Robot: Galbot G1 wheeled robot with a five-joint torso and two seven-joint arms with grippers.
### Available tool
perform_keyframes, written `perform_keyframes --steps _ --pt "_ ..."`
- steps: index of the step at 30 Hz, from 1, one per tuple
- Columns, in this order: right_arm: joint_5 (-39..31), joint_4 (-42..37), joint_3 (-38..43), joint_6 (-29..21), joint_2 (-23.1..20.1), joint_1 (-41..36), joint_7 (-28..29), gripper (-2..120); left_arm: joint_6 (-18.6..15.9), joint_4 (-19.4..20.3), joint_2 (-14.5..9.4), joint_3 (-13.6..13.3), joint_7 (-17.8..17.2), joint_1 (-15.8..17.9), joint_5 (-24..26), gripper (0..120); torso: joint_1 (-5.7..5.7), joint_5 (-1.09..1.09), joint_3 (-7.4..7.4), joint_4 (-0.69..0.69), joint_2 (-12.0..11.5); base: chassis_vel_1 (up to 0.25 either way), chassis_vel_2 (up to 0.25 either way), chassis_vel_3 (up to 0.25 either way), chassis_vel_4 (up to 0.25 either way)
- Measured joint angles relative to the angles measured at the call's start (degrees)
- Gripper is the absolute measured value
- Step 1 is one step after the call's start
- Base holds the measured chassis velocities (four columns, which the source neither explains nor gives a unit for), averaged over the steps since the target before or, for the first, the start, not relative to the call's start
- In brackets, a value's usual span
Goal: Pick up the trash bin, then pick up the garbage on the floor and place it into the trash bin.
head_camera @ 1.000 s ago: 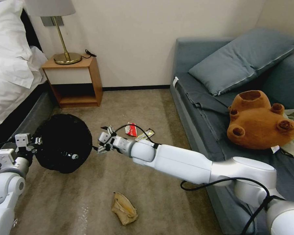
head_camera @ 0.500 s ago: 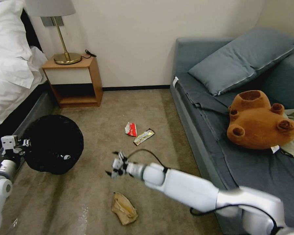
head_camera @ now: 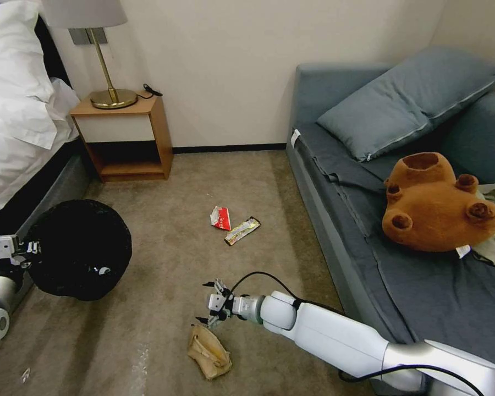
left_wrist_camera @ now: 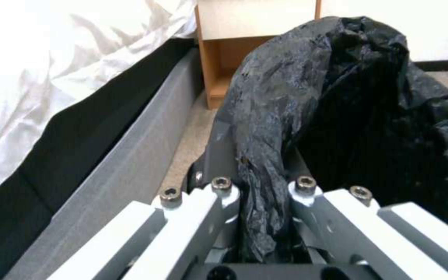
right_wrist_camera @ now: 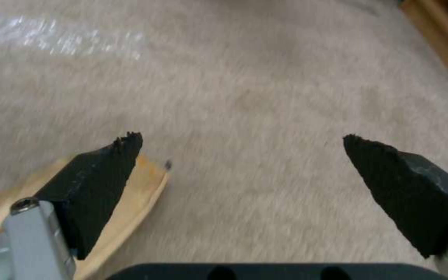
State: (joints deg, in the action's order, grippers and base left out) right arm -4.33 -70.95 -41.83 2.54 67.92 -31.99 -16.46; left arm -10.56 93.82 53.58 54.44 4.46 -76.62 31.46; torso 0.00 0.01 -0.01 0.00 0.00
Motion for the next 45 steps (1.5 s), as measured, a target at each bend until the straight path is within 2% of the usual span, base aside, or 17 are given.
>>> perform_keyframes --steps 10,14,29,37,45 --pt "3.2 -3.51 1.62 0.35 -7.08 -4.04 -4.01 100 -0.52 1.89 0.48 -0.04 0.21 -0.29 -0.42 5 0.0 0.0 0.0 -0.01 0.0 0.0 0.0 0.0 0.0" --pt "3.61 -4.9 2.1 0.29 -7.77 -5.37 -4.57 100 -0.82 2.75 0.72 -0.05 0.15 -0.42 -0.69 5 0.0 0.0 0.0 0.0 0.0 0.0 0.0 0.0 0.0" --pt "5.19 -6.13 2.49 0.29 -5.77 -8.62 -4.59 100 -1.65 5.84 1.65 -0.16 -0.47 -2.32 -1.45 5 0.0 -0.01 0.0 0.0 0.0 0.0 0.0 0.0 0.0" --pt "4.84 -5.5 2.11 -0.53 -3.19 -8.41 -4.16 100 -1.79 3.06 0.48 0.86 0.12 -0.97 -1.55 5 0.0 -0.01 0.0 0.01 0.0 0.0 0.0 0.0 0.0" --pt "5.53 -2.76 1.3 -0.61 -0.87 -8.54 -4.37 100 -1.27 3.01 0.25 1.09 1.05 -1.38 -1.29 5 0.0 -0.02 0.0 0.0 0.0 0.0 0.0 0.0 0.0"
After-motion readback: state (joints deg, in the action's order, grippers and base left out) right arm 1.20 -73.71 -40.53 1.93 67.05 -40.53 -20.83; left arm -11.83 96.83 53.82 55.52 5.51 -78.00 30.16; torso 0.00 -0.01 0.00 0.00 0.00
